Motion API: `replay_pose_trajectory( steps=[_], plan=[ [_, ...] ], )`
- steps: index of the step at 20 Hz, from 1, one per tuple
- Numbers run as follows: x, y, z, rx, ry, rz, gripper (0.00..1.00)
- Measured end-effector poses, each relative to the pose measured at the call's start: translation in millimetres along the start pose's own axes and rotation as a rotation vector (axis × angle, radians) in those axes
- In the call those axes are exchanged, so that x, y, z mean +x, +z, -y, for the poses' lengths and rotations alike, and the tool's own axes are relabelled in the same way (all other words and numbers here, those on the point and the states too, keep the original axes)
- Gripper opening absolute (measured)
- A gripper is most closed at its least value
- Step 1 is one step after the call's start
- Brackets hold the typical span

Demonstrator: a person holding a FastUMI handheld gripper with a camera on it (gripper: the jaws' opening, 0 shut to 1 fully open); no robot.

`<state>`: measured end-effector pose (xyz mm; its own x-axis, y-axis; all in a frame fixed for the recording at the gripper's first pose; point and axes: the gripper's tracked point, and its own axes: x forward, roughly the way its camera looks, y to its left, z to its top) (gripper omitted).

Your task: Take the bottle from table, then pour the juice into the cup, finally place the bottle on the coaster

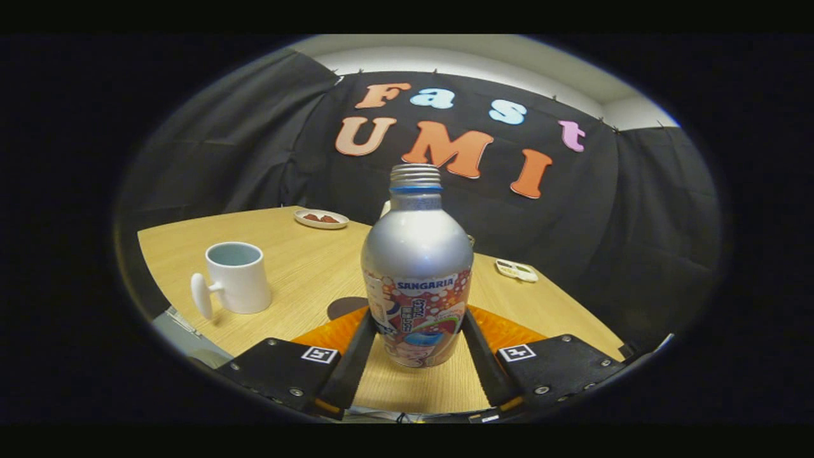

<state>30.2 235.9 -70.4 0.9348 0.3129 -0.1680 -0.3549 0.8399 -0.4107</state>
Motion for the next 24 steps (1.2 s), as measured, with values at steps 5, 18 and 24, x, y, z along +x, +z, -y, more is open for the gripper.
replay_pose_trajectory(
  steps=[5, 18, 24],
  plan=[
    [3, 19, -9, -0.121, -0.02, 0.004, 0.77],
    [8, 50, -40, -0.534, -0.041, 0.036, 0.76],
    [21, 53, -48, -0.694, -0.06, 0.039, 0.76]
  ],
)
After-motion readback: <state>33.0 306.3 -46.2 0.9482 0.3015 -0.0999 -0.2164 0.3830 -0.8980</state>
